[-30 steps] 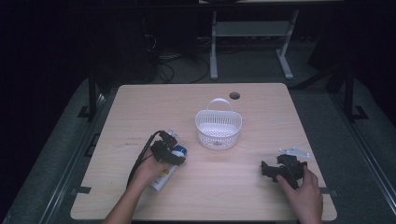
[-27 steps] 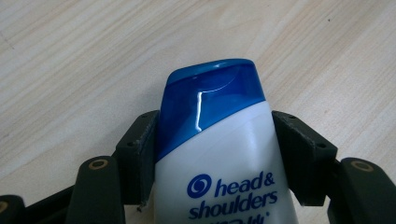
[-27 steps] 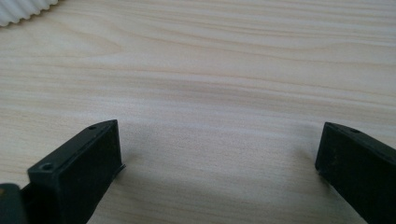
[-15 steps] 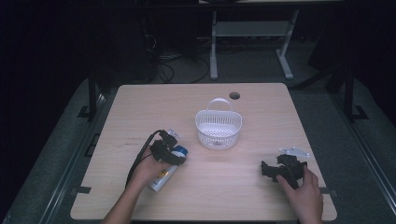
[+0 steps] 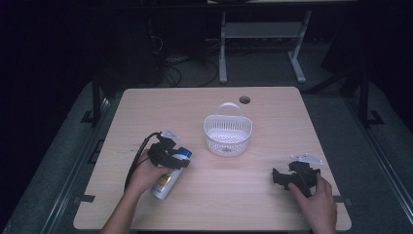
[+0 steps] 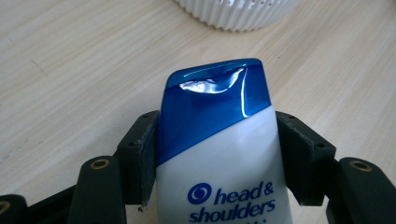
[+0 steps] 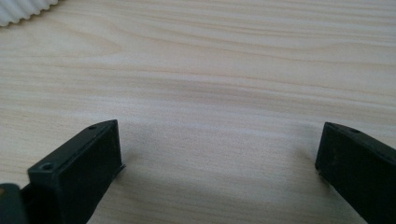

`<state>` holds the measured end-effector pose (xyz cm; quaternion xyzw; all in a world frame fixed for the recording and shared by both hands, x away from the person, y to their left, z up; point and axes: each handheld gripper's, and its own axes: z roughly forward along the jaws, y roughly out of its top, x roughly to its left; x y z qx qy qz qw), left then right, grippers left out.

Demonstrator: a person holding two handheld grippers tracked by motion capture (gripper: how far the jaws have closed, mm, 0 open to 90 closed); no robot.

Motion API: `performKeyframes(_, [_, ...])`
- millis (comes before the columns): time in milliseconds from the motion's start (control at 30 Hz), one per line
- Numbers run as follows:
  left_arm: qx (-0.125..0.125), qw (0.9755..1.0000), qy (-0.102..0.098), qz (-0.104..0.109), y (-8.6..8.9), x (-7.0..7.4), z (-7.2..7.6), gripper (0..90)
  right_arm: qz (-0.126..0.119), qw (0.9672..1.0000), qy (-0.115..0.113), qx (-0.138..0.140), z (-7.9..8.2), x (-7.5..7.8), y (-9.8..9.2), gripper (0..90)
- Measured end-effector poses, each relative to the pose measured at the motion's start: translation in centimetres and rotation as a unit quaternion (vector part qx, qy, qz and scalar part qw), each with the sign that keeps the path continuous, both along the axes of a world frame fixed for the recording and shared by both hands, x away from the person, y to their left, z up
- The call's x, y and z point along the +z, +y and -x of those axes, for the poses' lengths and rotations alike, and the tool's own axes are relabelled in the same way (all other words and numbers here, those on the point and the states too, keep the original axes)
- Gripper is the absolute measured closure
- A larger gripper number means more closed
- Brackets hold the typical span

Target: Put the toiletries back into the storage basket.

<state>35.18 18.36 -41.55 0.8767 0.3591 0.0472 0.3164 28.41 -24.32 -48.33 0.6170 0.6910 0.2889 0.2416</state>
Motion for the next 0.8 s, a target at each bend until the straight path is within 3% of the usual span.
performKeyframes(467, [-0.001,0.9984,-0.011,0.055,2.0,1.6,0.4,37.1,0.000,1.0000,0.000,0.000,0.0,0.0,0.0,0.0])
performKeyframes(800, [0.004,0.9948,-0.031,0.097,3.3,2.7,0.6,37.2,0.000,1.0000,0.000,0.000,0.0,0.0,0.0,0.0])
